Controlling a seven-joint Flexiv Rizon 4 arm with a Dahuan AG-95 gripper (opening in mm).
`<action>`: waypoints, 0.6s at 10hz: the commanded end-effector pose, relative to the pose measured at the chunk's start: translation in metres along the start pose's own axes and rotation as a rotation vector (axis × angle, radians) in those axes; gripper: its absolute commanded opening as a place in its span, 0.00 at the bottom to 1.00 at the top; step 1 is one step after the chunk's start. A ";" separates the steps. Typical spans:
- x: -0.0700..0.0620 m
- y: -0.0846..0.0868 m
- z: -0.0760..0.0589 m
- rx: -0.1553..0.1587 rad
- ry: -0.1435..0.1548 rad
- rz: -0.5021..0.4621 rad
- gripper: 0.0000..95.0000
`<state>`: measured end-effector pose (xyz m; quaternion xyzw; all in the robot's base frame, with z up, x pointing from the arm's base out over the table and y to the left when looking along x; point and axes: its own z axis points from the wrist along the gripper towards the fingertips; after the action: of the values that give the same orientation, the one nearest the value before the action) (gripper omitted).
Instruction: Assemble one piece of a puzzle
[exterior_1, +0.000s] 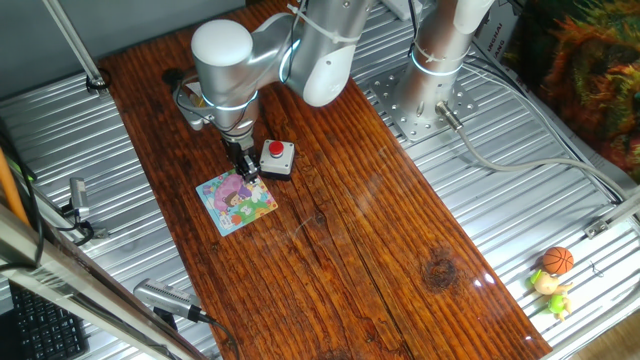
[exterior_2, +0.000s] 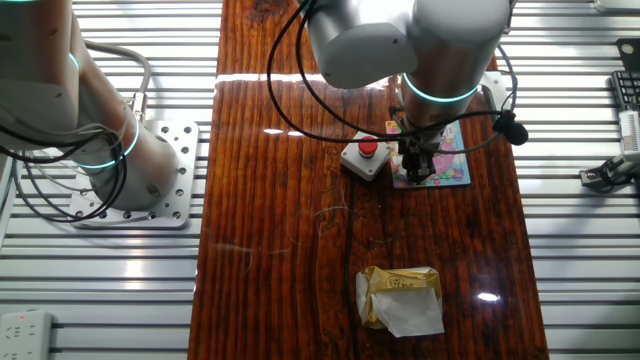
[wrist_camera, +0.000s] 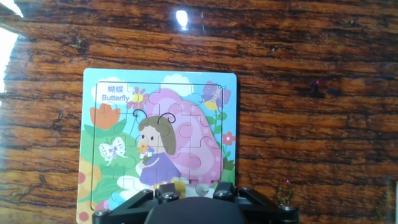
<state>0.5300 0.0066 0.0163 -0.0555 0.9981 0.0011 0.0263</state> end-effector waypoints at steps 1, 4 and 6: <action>0.000 0.000 0.000 -0.002 -0.001 -0.002 0.00; -0.001 0.001 0.001 -0.001 -0.002 -0.002 0.00; -0.001 0.001 0.001 -0.001 -0.001 -0.003 0.00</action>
<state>0.5315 0.0079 0.0146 -0.0570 0.9980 0.0011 0.0271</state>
